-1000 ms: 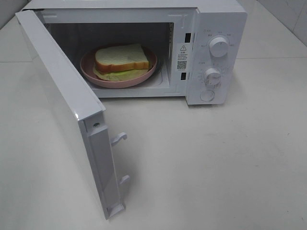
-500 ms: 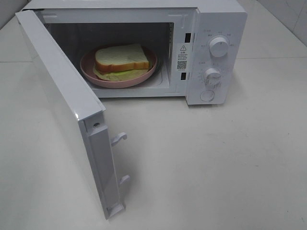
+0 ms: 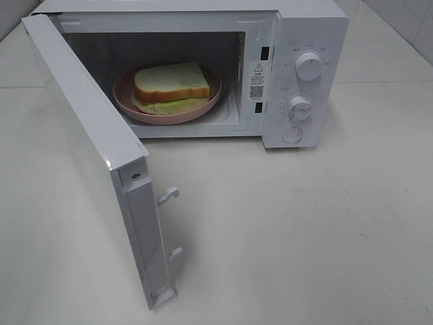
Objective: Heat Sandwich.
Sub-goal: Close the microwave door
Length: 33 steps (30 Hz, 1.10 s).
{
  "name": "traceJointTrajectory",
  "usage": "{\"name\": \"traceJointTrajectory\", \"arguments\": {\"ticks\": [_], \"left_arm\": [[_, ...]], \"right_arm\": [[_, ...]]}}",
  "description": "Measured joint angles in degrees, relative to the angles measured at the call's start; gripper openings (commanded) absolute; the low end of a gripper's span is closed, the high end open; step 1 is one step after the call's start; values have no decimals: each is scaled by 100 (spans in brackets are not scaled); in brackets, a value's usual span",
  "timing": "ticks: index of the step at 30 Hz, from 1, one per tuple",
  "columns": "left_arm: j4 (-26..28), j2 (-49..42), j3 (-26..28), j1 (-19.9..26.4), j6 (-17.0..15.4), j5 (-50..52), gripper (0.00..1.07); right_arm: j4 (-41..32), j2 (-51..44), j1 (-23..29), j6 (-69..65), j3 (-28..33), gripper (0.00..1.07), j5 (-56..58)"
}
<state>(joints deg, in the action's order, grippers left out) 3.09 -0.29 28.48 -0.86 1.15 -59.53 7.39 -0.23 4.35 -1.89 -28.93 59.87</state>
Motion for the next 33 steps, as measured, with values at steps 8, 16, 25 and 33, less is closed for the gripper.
{"name": "traceJointTrajectory", "arguments": {"ticks": [8,16,25,33], "left_arm": [[29,0,0,0,0,0,98],[160,160,126,0,0,206,98],[275,1037,149,0,0,733,74],[418,1960,149,0,0,1289,32]], "right_arm": [[0,0,0,0,0,76,0],[0,0,0,0,0,76,0],[0,0,0,0,0,76,0],[0,0,0,0,0,76,0]]}}
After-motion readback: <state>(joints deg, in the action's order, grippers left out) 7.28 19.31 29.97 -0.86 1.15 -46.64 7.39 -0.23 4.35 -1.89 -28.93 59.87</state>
